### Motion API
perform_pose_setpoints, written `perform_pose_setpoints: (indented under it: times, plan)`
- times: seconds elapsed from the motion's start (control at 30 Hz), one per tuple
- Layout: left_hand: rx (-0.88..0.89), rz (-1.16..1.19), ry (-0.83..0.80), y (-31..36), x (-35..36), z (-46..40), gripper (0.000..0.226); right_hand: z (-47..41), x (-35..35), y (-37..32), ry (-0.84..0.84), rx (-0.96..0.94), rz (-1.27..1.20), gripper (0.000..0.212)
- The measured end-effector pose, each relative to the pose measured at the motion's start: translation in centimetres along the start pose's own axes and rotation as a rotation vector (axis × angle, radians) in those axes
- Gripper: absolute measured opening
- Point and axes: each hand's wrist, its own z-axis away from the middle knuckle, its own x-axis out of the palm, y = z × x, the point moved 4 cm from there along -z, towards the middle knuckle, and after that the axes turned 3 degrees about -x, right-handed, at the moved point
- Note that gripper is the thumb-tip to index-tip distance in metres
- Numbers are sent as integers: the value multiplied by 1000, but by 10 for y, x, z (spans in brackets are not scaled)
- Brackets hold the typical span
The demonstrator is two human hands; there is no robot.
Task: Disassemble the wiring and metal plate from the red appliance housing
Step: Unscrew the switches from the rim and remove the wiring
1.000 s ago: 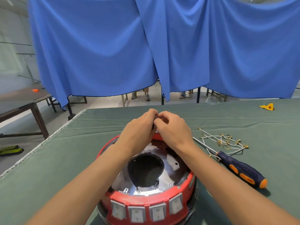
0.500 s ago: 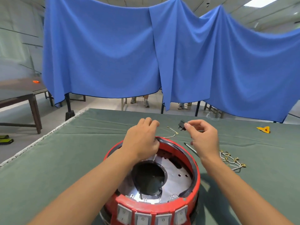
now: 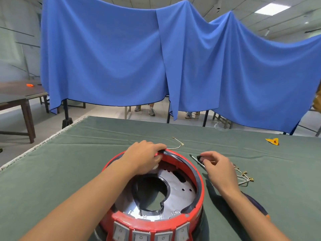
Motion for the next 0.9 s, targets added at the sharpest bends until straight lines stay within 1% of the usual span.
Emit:
perform_pose_setpoints:
  times: [0.07,0.13,0.2,0.3,0.4,0.47,0.53,0.6,0.67,0.7,0.73,0.8,0.87,0.9]
  plan:
    - [-14,12,-2,-1,-1,-2,35,2,-10,-1,63,-7,80,16]
    - [-24,29,3,-2,-2,-3,31,1,-20,1,68,13,212,17]
    - [-56,56,8,-4,-4,-4,24,0,-27,4,4,49,360,23]
    - [-171,30,42,-11,-5,-8,21,0,-34,10,-87,106,514,27]
    - [-322,-85,92,-21,-8,-10,23,4,-37,14,-136,151,557,26]
    - [-416,-106,91,-27,-10,-11,26,9,-37,15,-151,137,581,29]
    - [-483,-92,43,-28,-11,-12,27,12,-37,15,-158,110,619,31]
    - [-523,-74,-36,-24,-12,-11,35,13,-39,14,-158,108,637,31]
    - [-509,-73,-67,-16,-17,-5,46,13,-39,13,-172,124,636,33]
    - [-480,-70,-48,-9,-23,-2,48,13,-39,13,-184,136,640,34]
    - [-439,-52,-15,0,-29,2,47,14,-39,13,-198,149,646,36]
    - [-347,41,37,23,-44,12,33,14,-39,13,-223,170,657,38]
    - [-279,141,9,49,-54,23,22,14,-40,11,-223,162,651,31]
    - [-255,164,-24,62,-56,28,24,14,-41,10,-215,146,646,27]
